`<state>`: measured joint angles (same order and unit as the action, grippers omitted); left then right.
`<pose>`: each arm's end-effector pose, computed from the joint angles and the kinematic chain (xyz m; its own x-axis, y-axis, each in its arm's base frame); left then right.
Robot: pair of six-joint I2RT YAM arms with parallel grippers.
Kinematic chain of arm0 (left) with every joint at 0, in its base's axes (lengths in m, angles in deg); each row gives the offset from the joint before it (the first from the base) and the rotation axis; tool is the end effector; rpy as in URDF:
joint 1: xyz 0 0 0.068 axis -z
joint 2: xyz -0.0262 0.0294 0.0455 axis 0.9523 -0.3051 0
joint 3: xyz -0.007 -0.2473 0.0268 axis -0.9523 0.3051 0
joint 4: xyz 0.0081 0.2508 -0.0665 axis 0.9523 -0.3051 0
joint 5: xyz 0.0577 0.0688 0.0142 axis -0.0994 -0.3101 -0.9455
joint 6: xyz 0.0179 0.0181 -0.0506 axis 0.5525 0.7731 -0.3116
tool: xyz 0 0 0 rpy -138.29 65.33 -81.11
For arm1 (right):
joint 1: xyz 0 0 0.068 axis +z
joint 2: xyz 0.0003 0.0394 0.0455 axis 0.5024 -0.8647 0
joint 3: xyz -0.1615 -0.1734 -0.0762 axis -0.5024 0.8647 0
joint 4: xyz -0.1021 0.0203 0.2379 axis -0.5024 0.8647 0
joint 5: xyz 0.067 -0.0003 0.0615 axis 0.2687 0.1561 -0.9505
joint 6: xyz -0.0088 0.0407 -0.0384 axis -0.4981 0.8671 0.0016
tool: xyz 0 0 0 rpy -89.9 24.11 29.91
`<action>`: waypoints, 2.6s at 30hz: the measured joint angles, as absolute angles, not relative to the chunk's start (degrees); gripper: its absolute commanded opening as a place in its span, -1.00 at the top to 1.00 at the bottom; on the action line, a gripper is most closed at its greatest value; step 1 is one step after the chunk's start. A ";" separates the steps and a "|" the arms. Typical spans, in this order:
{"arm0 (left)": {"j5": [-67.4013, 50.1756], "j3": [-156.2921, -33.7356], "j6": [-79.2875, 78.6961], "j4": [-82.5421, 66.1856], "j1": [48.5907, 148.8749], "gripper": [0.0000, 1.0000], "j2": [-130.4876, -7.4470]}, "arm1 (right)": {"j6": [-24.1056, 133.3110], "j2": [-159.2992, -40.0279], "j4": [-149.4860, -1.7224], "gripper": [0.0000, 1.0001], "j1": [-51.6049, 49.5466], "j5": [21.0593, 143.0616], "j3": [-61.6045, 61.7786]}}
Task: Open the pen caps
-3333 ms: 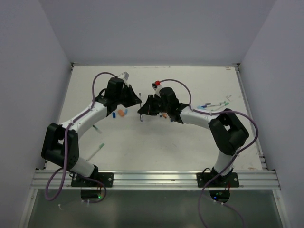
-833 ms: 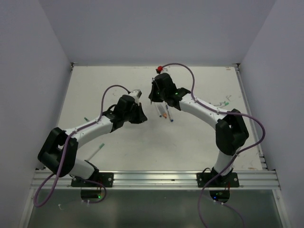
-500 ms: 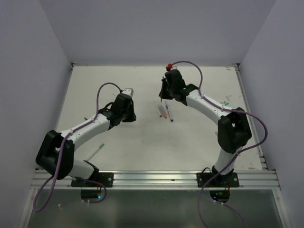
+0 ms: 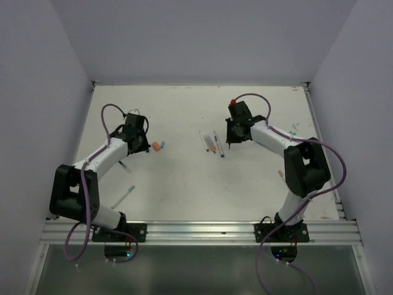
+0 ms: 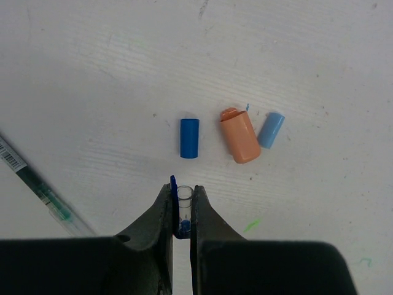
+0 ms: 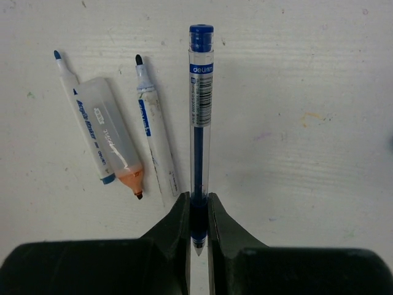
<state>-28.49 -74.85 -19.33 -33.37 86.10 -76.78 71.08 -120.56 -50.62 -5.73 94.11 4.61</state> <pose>0.2898 -0.0633 0.1848 -0.7400 -0.3311 -0.5855 -0.2976 0.9418 -0.1565 0.3399 0.1510 0.1797 -0.8447 0.0494 -0.5329 -0.0431 0.9862 0.1597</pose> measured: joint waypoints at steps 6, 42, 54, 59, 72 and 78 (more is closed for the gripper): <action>-29.30 -74.88 -19.61 -33.72 84.53 0.87 -79.93 | 70.81 -122.11 -51.32 1.00 -5.69 92.90 4.61; -28.67 -77.35 -19.87 -31.87 83.09 -0.31 -87.58 | 70.73 -126.20 -55.03 0.38 -5.67 88.16 6.80; -32.86 -79.33 -20.62 -37.37 82.60 -0.48 -79.93 | 71.89 -118.39 -54.07 0.31 -3.20 89.52 8.83; -34.46 -79.16 -21.23 -40.22 78.47 -0.40 -78.38 | 72.78 -113.26 -54.62 0.30 6.27 89.38 9.40; -35.57 -75.66 -24.40 -42.36 71.92 -0.29 -78.38 | 72.52 -110.41 -55.91 0.28 11.38 85.56 14.27; -35.35 -73.43 -25.12 -42.05 68.92 -0.25 -82.07 | 71.93 -108.29 -56.36 0.28 11.40 84.99 16.30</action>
<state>-35.35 -73.43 -25.12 -42.05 68.92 -82.07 71.93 -108.29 -56.36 11.40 84.99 16.30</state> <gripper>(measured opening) 0.637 0.358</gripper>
